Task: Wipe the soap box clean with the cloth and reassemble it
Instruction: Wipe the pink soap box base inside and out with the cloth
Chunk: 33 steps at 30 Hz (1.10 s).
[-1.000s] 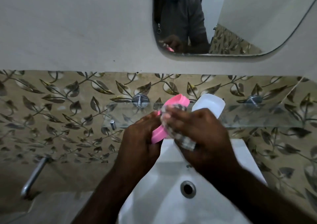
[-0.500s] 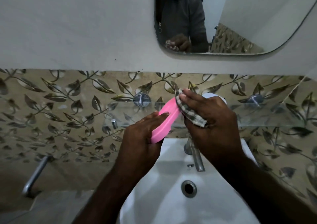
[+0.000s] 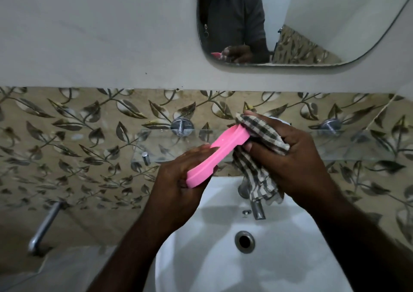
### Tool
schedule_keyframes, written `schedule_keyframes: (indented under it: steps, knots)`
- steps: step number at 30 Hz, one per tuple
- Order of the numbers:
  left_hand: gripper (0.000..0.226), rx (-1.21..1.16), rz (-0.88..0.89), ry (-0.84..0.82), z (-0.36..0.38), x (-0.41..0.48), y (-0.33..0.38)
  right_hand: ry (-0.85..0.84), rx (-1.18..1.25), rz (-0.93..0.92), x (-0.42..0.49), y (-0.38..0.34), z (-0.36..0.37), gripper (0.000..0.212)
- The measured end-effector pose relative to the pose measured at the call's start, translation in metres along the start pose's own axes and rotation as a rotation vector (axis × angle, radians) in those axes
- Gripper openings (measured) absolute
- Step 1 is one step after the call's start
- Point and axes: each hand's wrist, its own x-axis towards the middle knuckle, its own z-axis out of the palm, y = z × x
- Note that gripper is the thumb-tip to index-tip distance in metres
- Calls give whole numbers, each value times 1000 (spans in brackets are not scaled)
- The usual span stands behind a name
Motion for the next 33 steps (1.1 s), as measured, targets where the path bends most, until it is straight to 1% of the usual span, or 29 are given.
schedule_keyframes:
  steps: [2, 4, 6, 9, 12, 14, 15, 17, 18, 19, 21, 22, 24, 26, 28, 29, 31, 32, 33]
  knots:
    - [23, -126, -97, -36, -1, -3, 7, -82, 104, 42, 1, 1, -9, 47]
    - [20, -257, -209, -69, 1, -5, 10, -101, 94, 29, 3, 2, -15, 42]
    - [17, -293, -240, -82, 4, -8, 8, -82, -26, -15, 4, 1, -19, 34]
    - [14, -273, -241, -150, 6, -9, 4, -56, -245, -122, 2, 2, -18, 25]
    - [25, -293, -258, -274, 1, -11, 4, -45, -394, -200, -3, 2, -16, 26]
    - [34, -273, -258, -344, -2, -12, 5, -37, -567, -317, -5, 3, -14, 28]
    - [32, -231, -247, -352, -2, -11, 8, -32, -633, -367, -6, 4, -13, 28]
    - [10, -141, -222, -302, 7, -9, 14, -36, -662, -385, -8, 5, -8, 30]
    - [8, -105, -216, -261, 13, -8, 17, -47, -667, -382, -11, 5, -3, 33]
    - [15, -73, -219, -203, 17, -8, 17, -58, -697, -389, -14, 5, 4, 34]
    - [12, -58, -212, -125, 23, -6, 14, -86, -846, -449, -25, 2, 19, 33]
    - [11, -30, -158, -101, 23, -6, 12, -103, -921, -504, -31, 1, 26, 32]
    - [8, 61, -40, -74, 20, -5, 8, -129, -988, -594, -38, 0, 34, 30]
    - [15, 48, -15, -20, 19, -5, 6, -119, -955, -601, -38, 2, 31, 29]
    - [21, 26, -5, 6, 20, -6, 4, -86, -865, -544, -33, 4, 27, 31]
    - [28, 32, -12, 3, 20, -7, 4, -59, -787, -498, -31, 7, 25, 32]
    - [38, 58, -37, -17, 21, -11, 2, 16, -553, -321, -26, 12, 20, 45]
    - [39, 75, -50, -30, 21, -13, 1, 53, -489, -248, -25, 12, 18, 51]
    - [39, 85, -66, -43, 21, -15, 1, 67, -490, -225, -27, 12, 19, 54]
